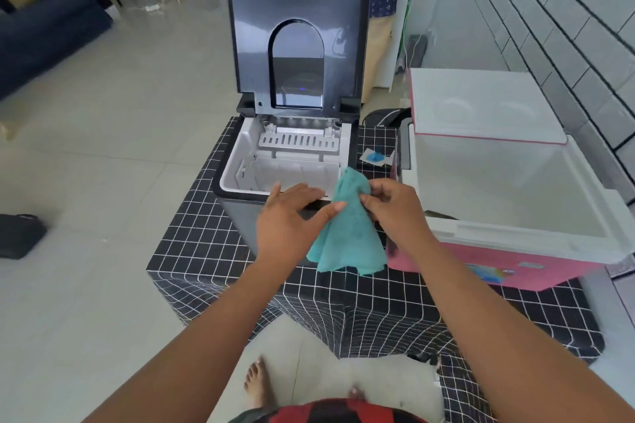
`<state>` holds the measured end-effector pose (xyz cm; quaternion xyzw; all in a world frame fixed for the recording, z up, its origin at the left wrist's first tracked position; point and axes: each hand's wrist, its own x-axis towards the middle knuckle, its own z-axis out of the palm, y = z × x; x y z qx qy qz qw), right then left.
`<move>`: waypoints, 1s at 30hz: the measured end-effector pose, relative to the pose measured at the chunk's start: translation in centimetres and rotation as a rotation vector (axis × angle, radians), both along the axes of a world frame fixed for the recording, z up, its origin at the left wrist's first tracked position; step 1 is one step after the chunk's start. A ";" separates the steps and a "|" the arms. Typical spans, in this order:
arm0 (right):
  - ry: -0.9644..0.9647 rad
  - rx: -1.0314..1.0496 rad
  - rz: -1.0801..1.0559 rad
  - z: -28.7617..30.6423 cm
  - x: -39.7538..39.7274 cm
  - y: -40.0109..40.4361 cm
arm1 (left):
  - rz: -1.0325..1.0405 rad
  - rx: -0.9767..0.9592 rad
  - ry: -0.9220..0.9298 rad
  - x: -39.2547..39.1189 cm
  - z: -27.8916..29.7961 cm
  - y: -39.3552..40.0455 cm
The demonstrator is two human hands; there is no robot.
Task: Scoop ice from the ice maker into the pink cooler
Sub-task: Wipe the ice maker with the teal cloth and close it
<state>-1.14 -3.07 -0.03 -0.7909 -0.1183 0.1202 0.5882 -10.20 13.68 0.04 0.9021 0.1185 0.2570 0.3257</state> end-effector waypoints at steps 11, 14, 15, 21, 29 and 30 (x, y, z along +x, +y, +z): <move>0.083 0.113 0.090 2.8 -3.2 2.3 | -0.120 -0.539 0.042 -0.8 2.2 3.7; 0.024 0.084 0.198 4.0 -3.7 4.5 | -0.106 -0.641 -0.038 -2.4 2.8 7.3; 0.006 0.062 0.223 4.4 -3.7 5.4 | -0.087 -0.652 -0.056 -2.7 3.1 8.7; -0.235 -0.120 0.272 6.7 -1.4 11.3 | -0.061 -0.710 -0.098 -3.5 5.2 17.3; -0.556 -0.293 0.120 13.5 6.3 19.8 | -0.210 -0.695 0.000 -0.4 7.7 26.1; -0.598 -0.334 0.104 14.1 7.4 20.5 | -0.232 -0.711 0.010 0.2 8.0 26.8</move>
